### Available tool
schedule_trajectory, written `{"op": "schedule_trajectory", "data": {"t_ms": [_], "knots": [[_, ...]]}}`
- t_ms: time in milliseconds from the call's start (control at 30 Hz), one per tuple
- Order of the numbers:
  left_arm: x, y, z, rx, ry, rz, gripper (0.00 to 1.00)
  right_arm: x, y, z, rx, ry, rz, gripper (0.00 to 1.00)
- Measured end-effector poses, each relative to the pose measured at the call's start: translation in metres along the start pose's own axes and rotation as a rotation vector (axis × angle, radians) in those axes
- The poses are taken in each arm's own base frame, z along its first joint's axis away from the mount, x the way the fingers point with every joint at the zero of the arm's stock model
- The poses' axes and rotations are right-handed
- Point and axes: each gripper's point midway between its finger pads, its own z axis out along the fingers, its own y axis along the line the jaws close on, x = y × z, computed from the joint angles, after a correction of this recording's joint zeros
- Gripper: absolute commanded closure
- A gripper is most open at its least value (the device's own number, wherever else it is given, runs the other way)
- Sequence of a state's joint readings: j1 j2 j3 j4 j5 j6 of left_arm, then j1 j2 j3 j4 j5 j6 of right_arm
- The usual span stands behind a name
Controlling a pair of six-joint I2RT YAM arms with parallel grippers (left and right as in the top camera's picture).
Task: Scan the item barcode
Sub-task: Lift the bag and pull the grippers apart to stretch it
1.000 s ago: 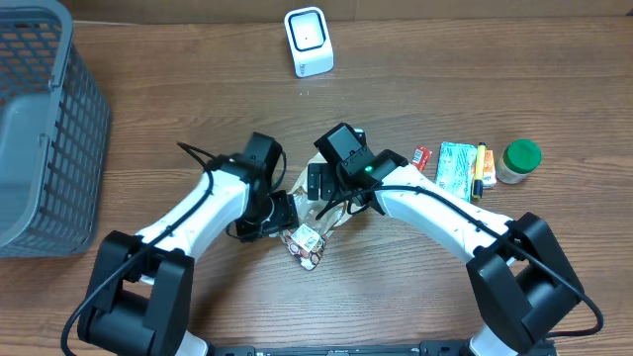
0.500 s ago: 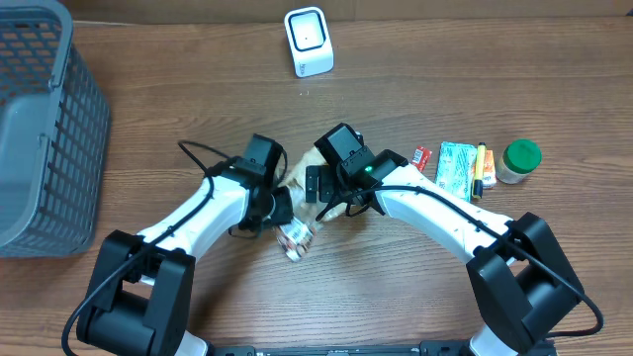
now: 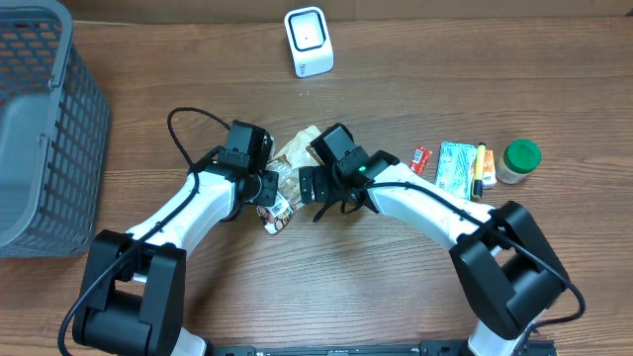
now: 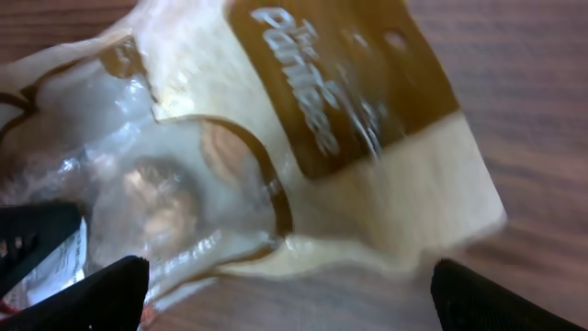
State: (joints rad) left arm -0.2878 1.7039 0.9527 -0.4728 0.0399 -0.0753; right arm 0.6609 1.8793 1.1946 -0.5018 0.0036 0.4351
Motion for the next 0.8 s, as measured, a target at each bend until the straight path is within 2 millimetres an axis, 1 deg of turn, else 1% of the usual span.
{"op": "schedule_trajectory", "data": {"t_ms": [200, 300, 367, 467, 567, 600, 700, 733, 800], "knots": [[0.003, -0.014, -0.001, 0.083, 0.009, 0.091, 0.48, -0.03, 0.016, -0.001, -0.06, -0.129, -0.135, 0.0], [0.005, -0.016, -0.001, 0.097, 0.017, 0.103, 0.44, -0.038, 0.014, -0.002, -0.062, -0.154, -0.155, 0.0], [0.006, -0.017, -0.001, 0.101, 0.022, 0.103, 0.44, -0.04, 0.007, -0.002, -0.052, -0.153, -0.156, 0.0], [0.006, -0.017, -0.001, 0.101, 0.023, 0.099, 0.44, -0.036, -0.001, 0.0, -0.034, -0.128, -0.152, 0.0], [0.006, -0.017, -0.001, 0.101, 0.023, 0.099, 0.43, -0.029, -0.006, 0.009, -0.021, -0.099, -0.153, 0.01], [0.006, -0.017, -0.001, 0.101, 0.023, 0.099, 0.43, -0.026, -0.007, 0.015, -0.017, -0.087, -0.157, 0.04], [0.007, -0.017, -0.001, 0.101, 0.024, 0.099, 0.43, -0.017, -0.012, 0.032, -0.005, -0.052, -0.165, 0.23], [0.006, -0.017, -0.001, 0.101, 0.023, 0.099, 0.43, -0.018, -0.012, 0.033, -0.006, -0.054, -0.17, 0.3], [0.008, -0.017, -0.001, 0.1, 0.028, 0.098, 0.43, -0.014, -0.009, 0.032, -0.028, -0.031, -0.161, 0.41]]}}
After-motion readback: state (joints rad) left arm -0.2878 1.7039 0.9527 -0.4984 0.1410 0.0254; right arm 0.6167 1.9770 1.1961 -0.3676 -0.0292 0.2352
